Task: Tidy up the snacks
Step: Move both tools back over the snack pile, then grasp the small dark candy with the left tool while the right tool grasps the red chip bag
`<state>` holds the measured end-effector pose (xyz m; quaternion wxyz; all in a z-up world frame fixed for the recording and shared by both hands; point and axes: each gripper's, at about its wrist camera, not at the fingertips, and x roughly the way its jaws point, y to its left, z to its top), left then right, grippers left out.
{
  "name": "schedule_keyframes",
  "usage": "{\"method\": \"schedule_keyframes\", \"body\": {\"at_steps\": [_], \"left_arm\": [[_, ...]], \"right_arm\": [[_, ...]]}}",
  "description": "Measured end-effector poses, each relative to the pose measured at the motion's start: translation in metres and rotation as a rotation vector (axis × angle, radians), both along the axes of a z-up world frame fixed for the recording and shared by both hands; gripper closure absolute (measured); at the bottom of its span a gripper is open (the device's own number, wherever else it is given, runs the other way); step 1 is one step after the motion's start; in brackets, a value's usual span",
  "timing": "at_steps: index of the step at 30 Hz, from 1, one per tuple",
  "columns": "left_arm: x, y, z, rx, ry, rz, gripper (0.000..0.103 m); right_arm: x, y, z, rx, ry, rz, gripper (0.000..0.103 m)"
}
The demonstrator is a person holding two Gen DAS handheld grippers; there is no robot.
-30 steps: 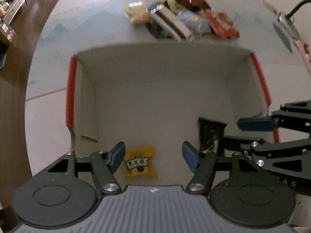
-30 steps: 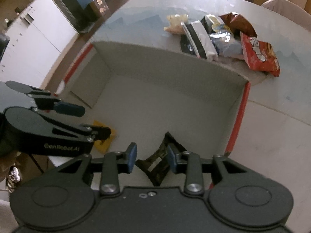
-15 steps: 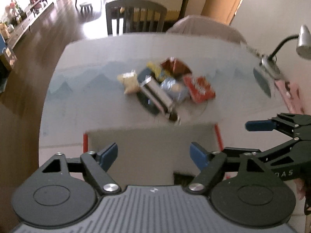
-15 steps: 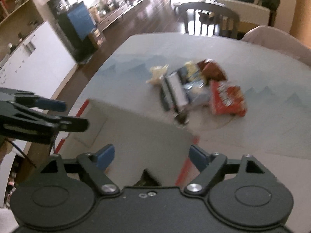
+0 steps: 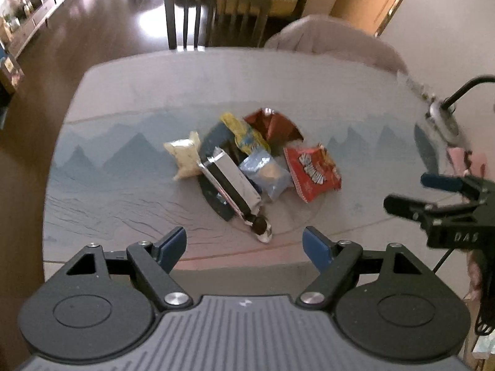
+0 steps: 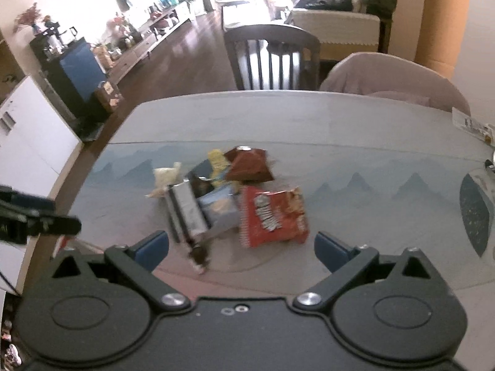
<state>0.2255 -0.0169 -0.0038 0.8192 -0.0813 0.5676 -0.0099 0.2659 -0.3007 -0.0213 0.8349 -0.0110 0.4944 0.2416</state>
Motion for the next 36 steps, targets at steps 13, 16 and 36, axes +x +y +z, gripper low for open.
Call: {"method": "schedule_keyframes", "body": {"at_steps": [13,16,36], "left_arm": [[0.069,-0.028,-0.116,0.021,0.227,0.077,0.021],[0.078,-0.032,-0.136,0.019,0.278,0.101,0.022],[0.101,-0.045,-0.202,-0.028,0.429,0.201,0.049]], "right_arm": [[0.09,0.005,-0.094,-0.057,0.164,0.034,0.004],[0.098,0.01,-0.112,-0.058,0.194,0.051,0.004],[0.12,0.046,-0.171,-0.105,0.268,0.161,0.003]]}}
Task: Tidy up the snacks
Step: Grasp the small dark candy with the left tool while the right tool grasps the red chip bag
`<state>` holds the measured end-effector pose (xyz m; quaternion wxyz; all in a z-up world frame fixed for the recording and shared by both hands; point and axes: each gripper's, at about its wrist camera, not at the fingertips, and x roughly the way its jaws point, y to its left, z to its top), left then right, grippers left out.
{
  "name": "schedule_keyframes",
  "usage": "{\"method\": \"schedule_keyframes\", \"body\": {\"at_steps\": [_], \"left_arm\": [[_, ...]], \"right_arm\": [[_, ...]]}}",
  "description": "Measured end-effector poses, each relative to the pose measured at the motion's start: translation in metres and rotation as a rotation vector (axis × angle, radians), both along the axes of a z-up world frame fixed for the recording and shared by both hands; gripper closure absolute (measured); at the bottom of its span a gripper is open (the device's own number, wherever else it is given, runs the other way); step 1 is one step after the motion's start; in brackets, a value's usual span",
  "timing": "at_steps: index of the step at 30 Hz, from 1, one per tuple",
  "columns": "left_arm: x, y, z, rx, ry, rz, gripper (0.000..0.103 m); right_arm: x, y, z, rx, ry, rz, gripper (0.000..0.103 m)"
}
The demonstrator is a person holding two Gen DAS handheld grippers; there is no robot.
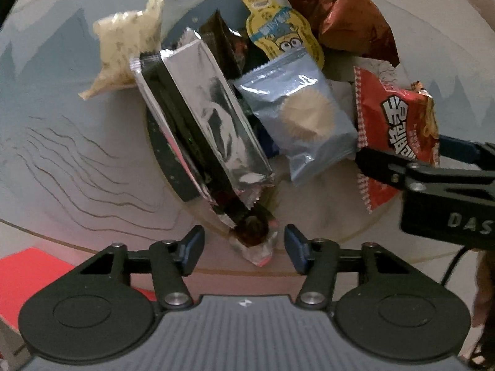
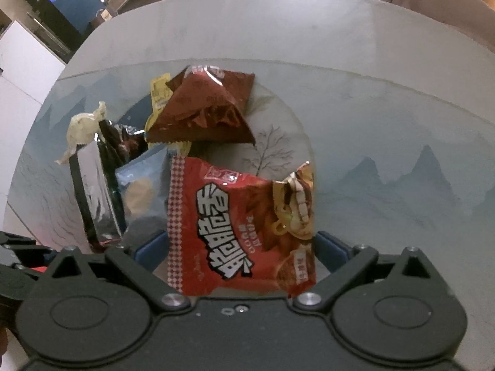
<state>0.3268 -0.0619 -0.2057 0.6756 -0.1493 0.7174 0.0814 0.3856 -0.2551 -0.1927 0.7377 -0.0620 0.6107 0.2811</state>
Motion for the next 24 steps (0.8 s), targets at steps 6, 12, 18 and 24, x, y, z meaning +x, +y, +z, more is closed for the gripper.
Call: {"method": "schedule_keyframes", "body": {"at_steps": [6,12,18,24], "left_arm": [[0.002,-0.001,0.0,0.022,-0.008,0.009,0.057],[0.0,-0.003,0.005,0.061,-0.019,-0.006,0.077],[-0.001,0.002,0.011,0.042,-0.047,0.007,0.079],[-0.006,0.011,0.014,0.011,-0.065,0.023,0.079]], "right_arm": [[0.002,0.002,-0.007,0.001,-0.002,-0.002,0.003],[-0.002,-0.001,-0.003,0.01,-0.025,0.005,0.011],[-0.005,-0.012,0.001,0.016,-0.037,-0.027,0.029],[-0.014,-0.024,0.005,0.024,-0.043,-0.085,0.029]]}}
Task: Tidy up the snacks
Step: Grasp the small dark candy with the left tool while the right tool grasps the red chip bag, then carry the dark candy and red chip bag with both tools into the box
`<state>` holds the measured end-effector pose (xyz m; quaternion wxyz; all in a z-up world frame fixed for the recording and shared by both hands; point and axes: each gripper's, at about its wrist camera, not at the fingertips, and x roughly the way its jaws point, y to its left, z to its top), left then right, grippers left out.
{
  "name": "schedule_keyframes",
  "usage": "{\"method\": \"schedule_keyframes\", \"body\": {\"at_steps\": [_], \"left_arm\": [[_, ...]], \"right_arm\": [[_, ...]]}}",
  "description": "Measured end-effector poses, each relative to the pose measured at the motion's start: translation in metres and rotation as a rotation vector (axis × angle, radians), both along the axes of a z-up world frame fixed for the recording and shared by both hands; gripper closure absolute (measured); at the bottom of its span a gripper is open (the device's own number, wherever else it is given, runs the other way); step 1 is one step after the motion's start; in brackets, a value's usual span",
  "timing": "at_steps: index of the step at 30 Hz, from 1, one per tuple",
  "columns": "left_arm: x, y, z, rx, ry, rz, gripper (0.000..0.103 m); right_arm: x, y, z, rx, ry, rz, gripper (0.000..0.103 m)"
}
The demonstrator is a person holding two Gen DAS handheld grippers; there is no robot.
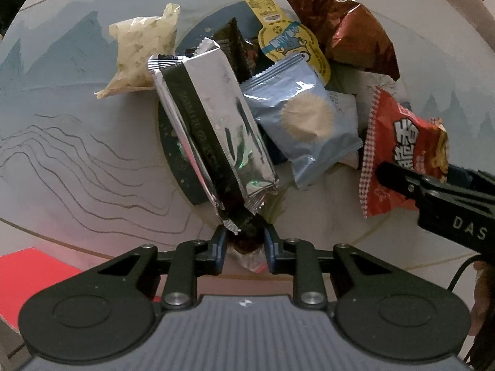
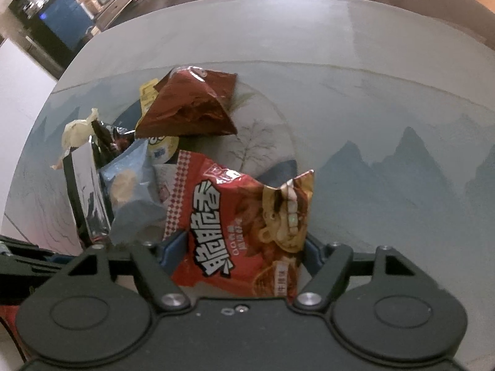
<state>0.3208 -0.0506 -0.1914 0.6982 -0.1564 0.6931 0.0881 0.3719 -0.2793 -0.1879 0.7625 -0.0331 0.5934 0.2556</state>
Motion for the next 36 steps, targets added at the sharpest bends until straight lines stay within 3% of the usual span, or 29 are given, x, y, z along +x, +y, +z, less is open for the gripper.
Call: {"method": "schedule_keyframes", "body": {"at_steps": [7,15,23,36], "left_arm": [[-0.012,0.007,0.021,-0.025,-0.05,-0.012,0.079],[-0.034,0.007,0.076,-0.032,-0.157,-0.049,0.079],[-0.074,0.005,0.136,-0.012,-0.272,-0.108,0.079],[-0.155,0.033,0.205,0.047,-0.327,-0.196,0.079]], "right_arm": [[-0.017,-0.017,0.027,0.051,-0.011,-0.059,0.029],[-0.055,-0.023,0.075,0.074,-0.061,-0.083,0.029],[-0.107,-0.017,0.13,0.104,-0.132,-0.095,0.029],[-0.19,0.021,0.182,0.131,-0.189,-0.042,0.029]]}}
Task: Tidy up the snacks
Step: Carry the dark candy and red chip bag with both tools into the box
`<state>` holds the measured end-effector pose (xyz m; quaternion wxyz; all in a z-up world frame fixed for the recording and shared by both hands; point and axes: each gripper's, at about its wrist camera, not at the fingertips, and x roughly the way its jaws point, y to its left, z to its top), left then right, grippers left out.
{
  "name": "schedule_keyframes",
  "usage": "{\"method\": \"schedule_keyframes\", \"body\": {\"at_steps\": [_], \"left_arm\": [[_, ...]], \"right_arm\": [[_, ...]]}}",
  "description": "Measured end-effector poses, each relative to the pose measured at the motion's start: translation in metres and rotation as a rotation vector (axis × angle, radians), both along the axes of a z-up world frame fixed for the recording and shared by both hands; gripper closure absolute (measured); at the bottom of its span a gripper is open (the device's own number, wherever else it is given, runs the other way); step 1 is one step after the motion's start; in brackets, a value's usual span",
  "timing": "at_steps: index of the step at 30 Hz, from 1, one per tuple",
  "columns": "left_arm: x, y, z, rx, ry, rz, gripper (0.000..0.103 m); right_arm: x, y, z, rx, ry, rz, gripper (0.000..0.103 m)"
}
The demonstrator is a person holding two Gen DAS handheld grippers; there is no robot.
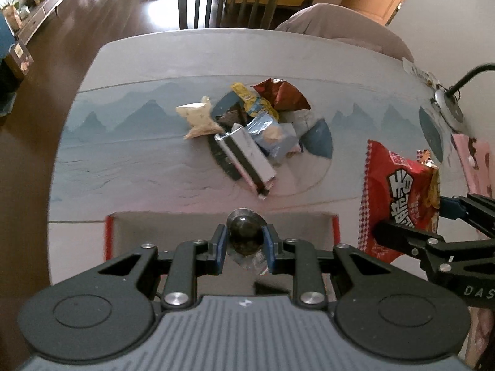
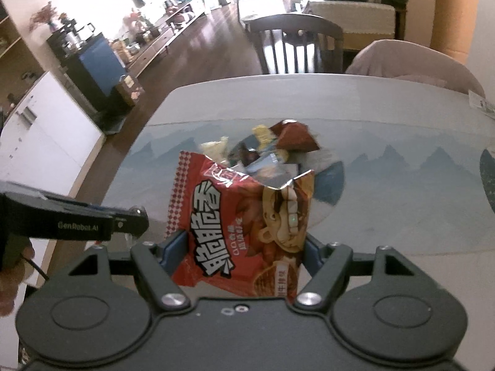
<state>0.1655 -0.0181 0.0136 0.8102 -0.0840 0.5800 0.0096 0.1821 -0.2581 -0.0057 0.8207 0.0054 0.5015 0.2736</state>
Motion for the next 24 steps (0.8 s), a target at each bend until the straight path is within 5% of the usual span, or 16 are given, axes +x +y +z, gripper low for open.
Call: {"method": "schedule_keyframes", "body": {"at_steps": [12,19,24], "left_arm": [[-0.065,0.044,0.01,0.053,0.035,-0.007,0.079],[-0.087,0.054,-0.027,0.057,0.107,-0.013,0.079],[-0.089,0.047,-0.056,0.08,0.139,-0.017,0.079]], "right_arm": [[-0.06,0.044,-0.002,-0.001,0.027,0.095,0.029],[-0.081,0.074,-0.04,-0.041,0.084,0.139,0.029],[-0.083,0.075,-0.037,-0.089,0.11,0.163,0.029]]}}
